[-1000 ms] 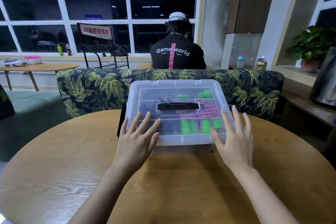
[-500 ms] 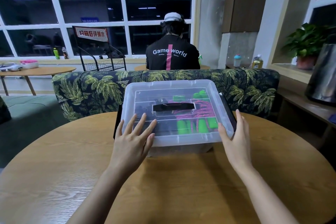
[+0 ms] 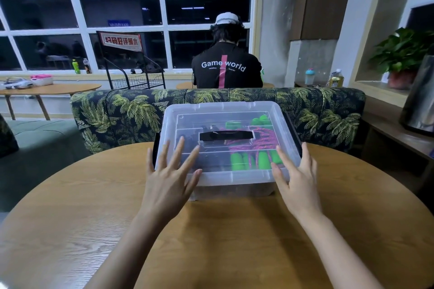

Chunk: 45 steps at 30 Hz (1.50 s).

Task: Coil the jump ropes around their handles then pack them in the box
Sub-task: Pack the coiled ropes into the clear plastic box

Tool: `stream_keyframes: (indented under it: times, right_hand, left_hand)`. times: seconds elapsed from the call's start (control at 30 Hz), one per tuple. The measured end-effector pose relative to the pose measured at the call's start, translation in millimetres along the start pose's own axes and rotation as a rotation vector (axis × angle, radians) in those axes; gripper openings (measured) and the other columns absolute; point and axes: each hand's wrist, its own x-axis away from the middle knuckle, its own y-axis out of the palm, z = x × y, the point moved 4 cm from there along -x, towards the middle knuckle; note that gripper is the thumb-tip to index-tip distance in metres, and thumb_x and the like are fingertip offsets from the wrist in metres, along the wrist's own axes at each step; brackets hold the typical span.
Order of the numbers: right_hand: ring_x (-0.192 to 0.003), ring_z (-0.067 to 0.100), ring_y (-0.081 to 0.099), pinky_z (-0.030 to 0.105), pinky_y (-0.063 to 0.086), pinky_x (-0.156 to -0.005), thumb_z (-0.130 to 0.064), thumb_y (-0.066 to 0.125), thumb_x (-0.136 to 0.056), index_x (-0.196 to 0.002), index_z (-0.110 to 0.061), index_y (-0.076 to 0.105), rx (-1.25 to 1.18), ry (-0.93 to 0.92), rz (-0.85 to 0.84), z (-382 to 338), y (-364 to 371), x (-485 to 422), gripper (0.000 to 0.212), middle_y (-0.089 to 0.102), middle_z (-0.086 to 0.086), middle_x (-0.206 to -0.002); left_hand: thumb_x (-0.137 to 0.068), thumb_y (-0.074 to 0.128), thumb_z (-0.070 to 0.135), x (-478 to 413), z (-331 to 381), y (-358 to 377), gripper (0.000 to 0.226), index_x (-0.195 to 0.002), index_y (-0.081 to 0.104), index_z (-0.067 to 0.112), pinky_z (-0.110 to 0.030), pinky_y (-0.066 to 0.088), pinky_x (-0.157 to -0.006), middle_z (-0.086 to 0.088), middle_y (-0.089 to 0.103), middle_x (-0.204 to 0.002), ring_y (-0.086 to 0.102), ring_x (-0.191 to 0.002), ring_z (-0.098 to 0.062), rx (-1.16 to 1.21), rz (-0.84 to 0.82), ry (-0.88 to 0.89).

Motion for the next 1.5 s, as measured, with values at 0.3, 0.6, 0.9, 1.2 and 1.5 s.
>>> stream_keyframes:
  times: [0.3, 0.6, 0.9, 1.2, 1.5]
  right_hand:
    - [-0.144, 0.025, 0.012, 0.053, 0.028, -0.112, -0.066, 0.030, -0.089, -0.144, -0.035, 0.045, -0.025, -0.005, 0.011, -0.2, 2.0, -1.3, 0.065, 0.009, 0.013, -0.163]
    - [-0.145, 0.029, 0.012, 0.054, 0.028, -0.112, -0.063, 0.030, -0.092, -0.144, -0.032, 0.047, -0.044, -0.012, 0.017, -1.1, 2.0, 0.5, 0.064, 0.009, 0.013, -0.163]
    - [-0.143, 0.032, 0.016, 0.050, 0.024, -0.111, -0.063, 0.031, -0.088, -0.142, -0.028, 0.051, -0.070, -0.001, 0.056, -4.0, 1.4, 2.2, 0.068, 0.007, 0.017, -0.163]
    - [-0.142, 0.035, 0.015, 0.053, 0.032, -0.108, -0.043, 0.058, -0.093, -0.146, -0.031, 0.045, -0.120, 0.066, 0.069, -5.6, -0.1, 4.7, 0.056, 0.008, 0.020, -0.161]
    - [-0.138, 0.036, 0.037, 0.042, 0.051, -0.091, -0.080, 0.026, -0.077, -0.151, -0.048, 0.024, 0.151, 0.116, -0.113, -7.7, -10.0, -1.6, 0.080, 0.005, 0.010, -0.161]
  left_hand:
    - [-0.074, 0.033, 0.086, 14.5, -39.4, 10.0, 0.102, -0.156, 0.000, 0.036, -0.057, 0.013, -0.120, -0.002, 0.005, -0.166, 0.003, -0.152, -0.018, 0.721, 0.072, -0.520]
    - [-0.088, 0.063, 0.056, 11.5, -35.6, 7.9, 0.088, -0.155, 0.022, 0.017, -0.045, 0.027, -0.117, -0.004, 0.030, -0.159, 0.030, -0.145, -0.023, 0.825, 0.182, -0.537]
    - [-0.091, 0.063, 0.039, 6.6, -30.5, 2.4, 0.076, -0.152, 0.030, 0.009, -0.032, 0.031, -0.086, -0.012, 0.051, -0.140, 0.042, -0.112, -0.033, 0.554, 0.267, -0.405]
    - [-0.093, 0.065, 0.026, 4.3, -28.7, 6.3, 0.070, -0.152, 0.031, 0.012, -0.046, 0.027, -0.116, -0.016, 0.031, -0.155, 0.024, -0.146, -0.031, 0.679, 0.203, -0.386]
    - [-0.085, 0.049, 0.065, 7.2, -26.3, 5.4, 0.065, -0.144, 0.047, 0.036, -0.046, 0.030, -0.114, -0.019, 0.020, -0.156, 0.021, -0.146, -0.032, 0.640, 0.113, -0.326]
